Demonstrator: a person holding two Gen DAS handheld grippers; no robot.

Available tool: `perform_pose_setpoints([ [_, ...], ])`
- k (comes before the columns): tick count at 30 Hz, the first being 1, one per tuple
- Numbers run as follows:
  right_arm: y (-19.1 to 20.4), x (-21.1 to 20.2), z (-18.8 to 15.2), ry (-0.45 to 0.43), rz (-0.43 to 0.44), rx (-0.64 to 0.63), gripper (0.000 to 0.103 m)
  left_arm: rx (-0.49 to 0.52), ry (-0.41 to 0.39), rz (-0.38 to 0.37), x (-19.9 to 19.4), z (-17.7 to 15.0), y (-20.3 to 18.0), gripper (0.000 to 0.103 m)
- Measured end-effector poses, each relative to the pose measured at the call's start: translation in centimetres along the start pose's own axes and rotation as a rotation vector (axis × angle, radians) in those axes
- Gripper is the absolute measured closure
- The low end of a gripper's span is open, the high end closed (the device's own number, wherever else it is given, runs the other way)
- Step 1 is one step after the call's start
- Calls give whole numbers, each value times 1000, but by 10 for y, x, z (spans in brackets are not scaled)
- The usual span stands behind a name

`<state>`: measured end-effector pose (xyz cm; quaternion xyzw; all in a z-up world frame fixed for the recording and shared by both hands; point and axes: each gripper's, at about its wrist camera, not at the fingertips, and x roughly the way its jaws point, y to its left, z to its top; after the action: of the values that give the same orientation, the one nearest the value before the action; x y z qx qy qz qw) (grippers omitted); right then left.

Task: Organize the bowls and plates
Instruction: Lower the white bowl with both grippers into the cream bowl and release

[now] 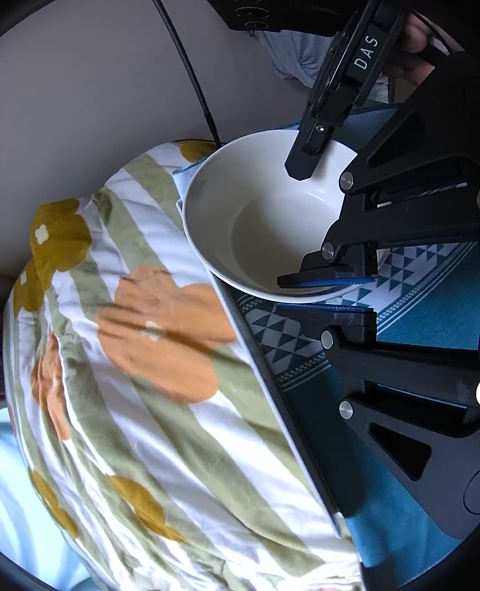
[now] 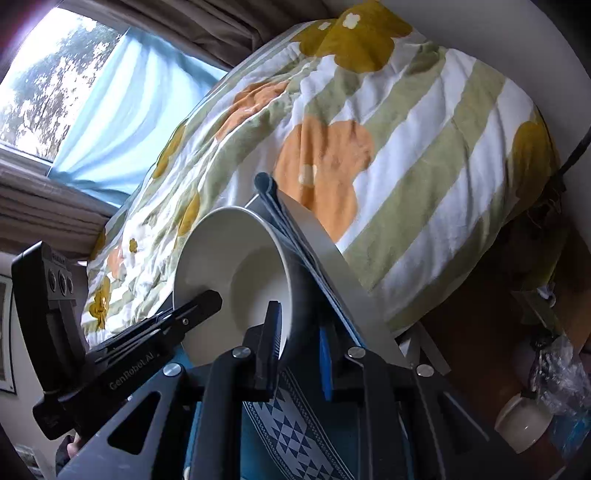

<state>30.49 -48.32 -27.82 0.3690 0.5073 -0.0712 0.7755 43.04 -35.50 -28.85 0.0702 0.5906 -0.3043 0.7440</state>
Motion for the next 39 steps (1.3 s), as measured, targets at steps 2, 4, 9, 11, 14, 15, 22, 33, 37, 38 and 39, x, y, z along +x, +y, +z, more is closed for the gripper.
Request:
perform_pose_setpoints([
  [2, 5, -3, -1, 1, -6, -27, 87, -4, -9, 10, -8, -4, -2, 96],
  [4, 9, -7, -3, 3, -7, -53, 87, -13, -21, 22, -20, -10, -4, 96],
  [9, 32, -26, -10, 16, 9, -156, 87, -64, -74, 49, -61, -31, -6, 95],
  [11, 45, -36, -16, 22, 17, -212, 87, -91, -102, 67, -81, -41, -6, 95],
  [14, 66, -54, -27, 26, 43, -293, 87, -149, -157, 98, -120, -61, -6, 94],
  [15, 72, -57, -30, 28, 51, -312, 87, -166, -173, 108, -130, -68, -6, 94],
  [22, 133, -90, -74, 69, 148, -529, 87, -351, -290, 201, -212, -141, 11, 94],
  [33, 218, -70, -184, 237, 289, -757, 87, -638, -348, 331, -285, -283, 75, 94],
  [37, 245, -49, -222, 298, 290, -804, 87, -704, -336, 347, -298, -327, 107, 94],
  [38, 249, -44, -229, 312, 286, -807, 87, -714, -329, 351, -299, -336, 116, 94],
  [39, 254, -39, -236, 324, 282, -812, 87, -724, -320, 354, -299, -344, 125, 94],
])
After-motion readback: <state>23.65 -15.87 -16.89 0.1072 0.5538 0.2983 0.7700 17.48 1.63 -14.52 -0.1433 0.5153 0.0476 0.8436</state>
